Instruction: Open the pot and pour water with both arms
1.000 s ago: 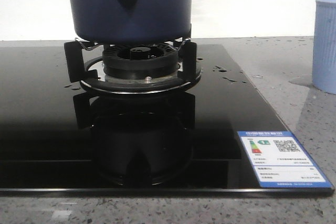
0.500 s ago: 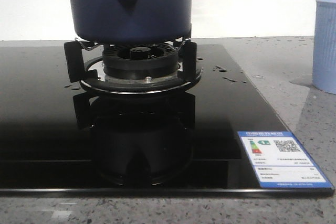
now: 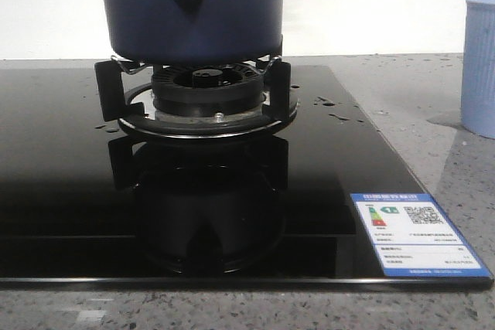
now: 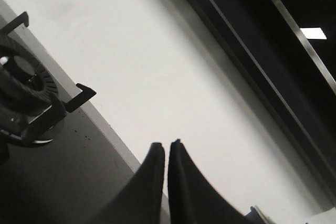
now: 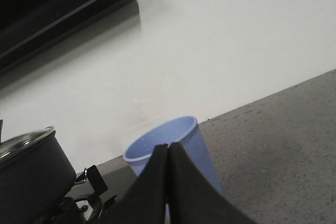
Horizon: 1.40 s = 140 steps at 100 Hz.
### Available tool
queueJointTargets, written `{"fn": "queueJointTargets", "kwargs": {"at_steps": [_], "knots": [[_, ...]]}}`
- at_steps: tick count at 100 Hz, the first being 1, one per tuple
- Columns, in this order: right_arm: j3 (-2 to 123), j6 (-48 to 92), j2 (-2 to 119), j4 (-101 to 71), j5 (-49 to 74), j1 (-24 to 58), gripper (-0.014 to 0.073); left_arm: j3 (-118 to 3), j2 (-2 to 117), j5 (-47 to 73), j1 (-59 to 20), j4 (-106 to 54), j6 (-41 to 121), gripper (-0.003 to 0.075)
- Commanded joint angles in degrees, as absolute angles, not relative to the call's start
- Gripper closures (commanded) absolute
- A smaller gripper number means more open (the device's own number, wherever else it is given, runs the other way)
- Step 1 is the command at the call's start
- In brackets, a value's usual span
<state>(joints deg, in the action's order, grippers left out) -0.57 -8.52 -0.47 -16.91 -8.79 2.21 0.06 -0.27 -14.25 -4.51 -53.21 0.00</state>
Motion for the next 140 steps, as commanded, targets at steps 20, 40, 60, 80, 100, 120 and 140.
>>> {"fn": "queueJointTargets", "kwargs": {"at_steps": [20,40,60,80,100,120,140], "knots": [[7.7,-8.7,-1.4,-17.7,5.6,1.8,0.0667,-0.8,-1.5,-8.3,-4.6,-57.6,-0.6,0.0739],[19.8,-8.7,4.7,-18.9,23.6,1.8,0.0667,-9.0,4.4,11.9,-4.6,-52.0,1.4,0.0739],[32.7,-8.7,16.7,-19.9,48.1,1.8,0.0667,-20.4,15.7,30.5,-4.6,-52.9,16.4,0.0738],[39.5,-1.3,25.3,-32.7,63.6,1.8,0.0668,-28.6,27.9,50.5,-4.6,-74.4,42.8,0.0738],[39.8,27.2,25.8,-55.1,61.7,1.8,0.0668,-32.1,38.8,66.8,-4.9,-93.1,65.9,0.0738],[39.8,49.5,25.8,-60.8,56.9,1.8,0.0667,-38.9,46.0,64.7,-9.0,-91.7,80.4,0.0738],[39.8,50.1,25.8,-59.8,48.2,1.8,0.0512,-46.3,52.6,59.9,-13.4,-88.0,93.4,0.0542]]}}
